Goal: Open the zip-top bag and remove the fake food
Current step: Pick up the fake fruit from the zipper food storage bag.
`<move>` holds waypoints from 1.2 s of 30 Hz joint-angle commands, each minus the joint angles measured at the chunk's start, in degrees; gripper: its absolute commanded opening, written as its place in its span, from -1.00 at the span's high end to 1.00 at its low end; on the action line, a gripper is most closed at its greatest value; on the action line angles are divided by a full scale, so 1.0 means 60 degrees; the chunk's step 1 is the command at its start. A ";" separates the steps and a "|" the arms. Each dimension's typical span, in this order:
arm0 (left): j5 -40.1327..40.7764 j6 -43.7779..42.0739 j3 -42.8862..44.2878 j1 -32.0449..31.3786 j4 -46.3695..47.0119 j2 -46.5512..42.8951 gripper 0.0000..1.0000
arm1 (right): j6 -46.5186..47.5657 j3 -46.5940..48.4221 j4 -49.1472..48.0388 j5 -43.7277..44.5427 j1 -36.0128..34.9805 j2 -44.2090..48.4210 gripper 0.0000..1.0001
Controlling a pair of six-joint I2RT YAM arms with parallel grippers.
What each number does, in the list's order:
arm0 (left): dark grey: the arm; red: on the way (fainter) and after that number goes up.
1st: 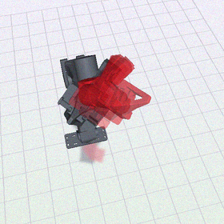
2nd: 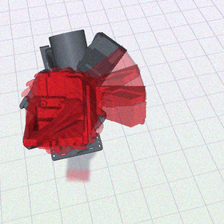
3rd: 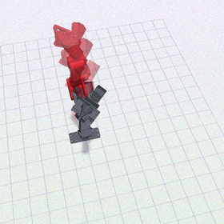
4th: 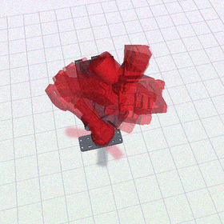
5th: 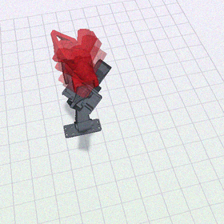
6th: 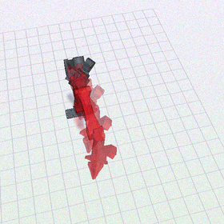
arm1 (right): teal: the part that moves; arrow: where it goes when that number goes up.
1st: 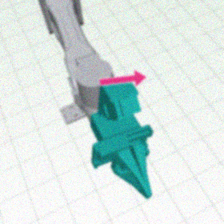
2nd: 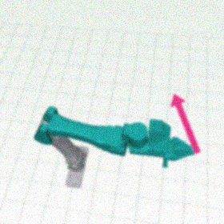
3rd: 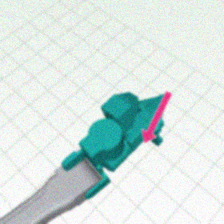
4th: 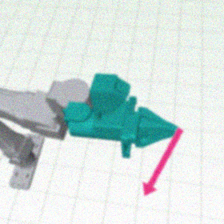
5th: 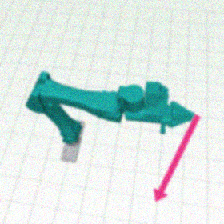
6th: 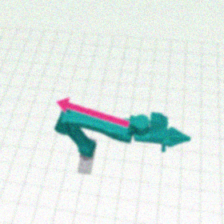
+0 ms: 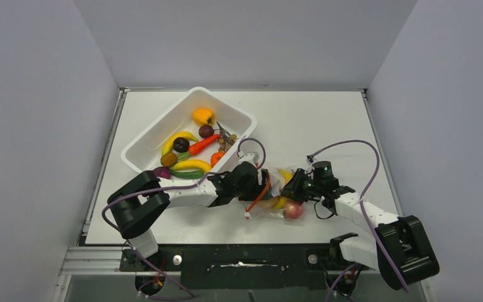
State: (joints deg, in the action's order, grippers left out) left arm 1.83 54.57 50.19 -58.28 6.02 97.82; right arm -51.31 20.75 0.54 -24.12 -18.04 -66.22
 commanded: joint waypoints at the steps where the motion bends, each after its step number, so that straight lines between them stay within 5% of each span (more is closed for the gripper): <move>1: -0.1015 -0.0329 0.0306 -0.0306 0.0030 0.0472 0.11 | -0.0076 -0.0020 -0.0063 -0.0586 -0.0317 -0.0037 0.65; 6: -0.0528 -0.0375 0.0105 -0.0306 -0.0183 0.0081 0.46 | 0.0241 0.0222 0.0847 0.0071 -0.0327 0.0363 0.63; 16: -0.0208 -0.1683 0.0820 -0.0306 -0.2243 -0.0369 0.60 | 0.1006 0.0400 0.2239 0.1404 -0.0318 0.0285 0.48; 20: -0.0102 -0.2263 0.1326 -0.0416 -0.3240 -0.0017 0.08 | 0.0865 0.0310 0.1981 0.1132 -0.0319 0.0335 0.48; 25: -0.0422 -0.2098 0.1098 -0.0423 -0.2522 0.0192 -0.43 | 0.0585 0.0213 0.1475 0.0691 -0.0370 0.0424 0.49; 29: -0.1056 -0.1941 0.0822 -0.0430 -0.1409 0.0396 -0.60 | 0.0397 0.0175 0.1047 0.0184 -0.0393 0.0403 0.49; 36: -0.1436 -0.1879 0.0575 -0.0452 -0.0869 0.0718 -0.60 | 0.0370 0.0149 0.1068 0.0237 -0.0469 0.0229 0.49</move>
State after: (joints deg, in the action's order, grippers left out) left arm -3.05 43.62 55.09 -60.18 -1.63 99.66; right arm -48.66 22.39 7.33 -21.43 -19.97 -63.64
